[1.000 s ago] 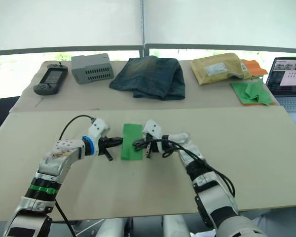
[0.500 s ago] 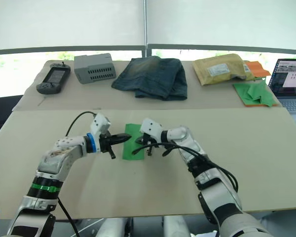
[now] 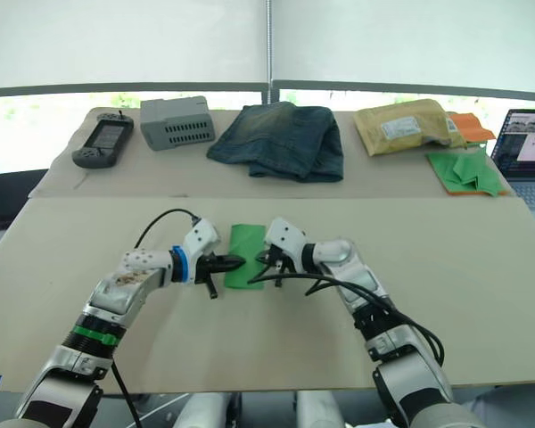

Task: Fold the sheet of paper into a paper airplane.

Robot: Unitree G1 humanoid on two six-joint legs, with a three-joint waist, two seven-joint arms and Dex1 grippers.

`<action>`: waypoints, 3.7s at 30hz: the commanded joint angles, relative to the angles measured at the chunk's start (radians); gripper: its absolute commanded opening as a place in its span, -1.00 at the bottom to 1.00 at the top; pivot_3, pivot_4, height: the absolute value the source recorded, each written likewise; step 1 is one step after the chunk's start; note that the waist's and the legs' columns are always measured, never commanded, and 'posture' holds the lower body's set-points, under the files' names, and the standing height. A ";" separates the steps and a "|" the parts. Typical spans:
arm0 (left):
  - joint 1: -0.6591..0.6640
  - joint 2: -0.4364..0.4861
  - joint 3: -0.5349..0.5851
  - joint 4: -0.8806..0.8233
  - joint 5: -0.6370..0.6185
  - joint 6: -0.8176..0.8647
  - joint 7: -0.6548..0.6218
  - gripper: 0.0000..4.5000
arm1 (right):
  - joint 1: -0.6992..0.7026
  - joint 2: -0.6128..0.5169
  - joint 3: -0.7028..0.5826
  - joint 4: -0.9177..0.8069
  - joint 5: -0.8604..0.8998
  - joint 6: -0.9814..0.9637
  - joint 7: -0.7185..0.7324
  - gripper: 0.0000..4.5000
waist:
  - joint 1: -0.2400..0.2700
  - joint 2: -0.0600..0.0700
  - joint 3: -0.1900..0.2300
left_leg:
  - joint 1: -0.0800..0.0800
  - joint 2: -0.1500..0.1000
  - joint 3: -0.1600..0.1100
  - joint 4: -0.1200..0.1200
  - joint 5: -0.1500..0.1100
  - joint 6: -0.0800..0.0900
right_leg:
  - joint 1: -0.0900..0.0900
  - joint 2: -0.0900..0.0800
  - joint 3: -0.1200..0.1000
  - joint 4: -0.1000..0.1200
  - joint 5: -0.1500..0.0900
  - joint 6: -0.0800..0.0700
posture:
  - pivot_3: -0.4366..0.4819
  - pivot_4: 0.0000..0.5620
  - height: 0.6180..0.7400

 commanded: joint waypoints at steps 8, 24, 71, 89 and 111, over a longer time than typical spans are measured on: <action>0.062 0.007 -0.051 -0.020 0.053 -0.035 0.009 -1.00 | -0.184 0.032 -0.039 0.422 -0.017 -0.211 -0.049 -0.98 | -0.007 0.000 0.000 | 0.001 0.001 0.000 0.000 0.000 0.000 | 0.000 0.001 0.000 0.000 0.001 -0.002 | -0.05 -0.47 0.81; 0.081 0.008 -0.017 -0.024 0.059 -0.027 0.051 -1.00 | -0.407 0.097 -0.118 0.753 -0.029 -0.448 -0.117 -0.98 | -0.013 0.001 0.000 | 0.001 0.002 0.000 -0.001 0.000 0.000 | -0.001 0.001 0.001 0.001 0.001 -0.002 | -0.05 -0.47 0.81; 0.037 -0.008 -0.003 0.067 0.066 -0.059 0.075 -1.00 | 0.102 -0.004 0.037 -0.005 0.025 -0.171 0.378 -0.98 | -0.020 0.004 -0.003 | 0.004 0.001 -0.002 -0.002 0.000 0.000 | 0.001 0.001 0.001 0.001 -0.003 0.005 | -0.05 -0.47 0.81; 0.143 0.115 0.246 -0.267 -0.238 0.192 -0.002 -1.00 | 0.048 -0.159 -0.054 -0.548 0.191 0.336 0.209 -0.98 | -0.004 0.003 -0.001 | -0.005 0.002 -0.006 -0.002 0.000 0.000 | -0.007 0.001 0.000 -0.001 -0.004 0.005 | -0.05 -0.47 0.81; 0.005 0.037 0.065 -0.075 -0.106 0.128 0.038 -1.00 | 0.055 -0.286 -0.103 -0.603 0.184 0.410 0.017 -0.98 | 0.009 -0.002 0.002 | -0.008 0.001 0.001 -0.001 0.000 0.000 | -0.007 0.000 0.000 -0.003 -0.002 0.004 | -0.05 -0.47 0.81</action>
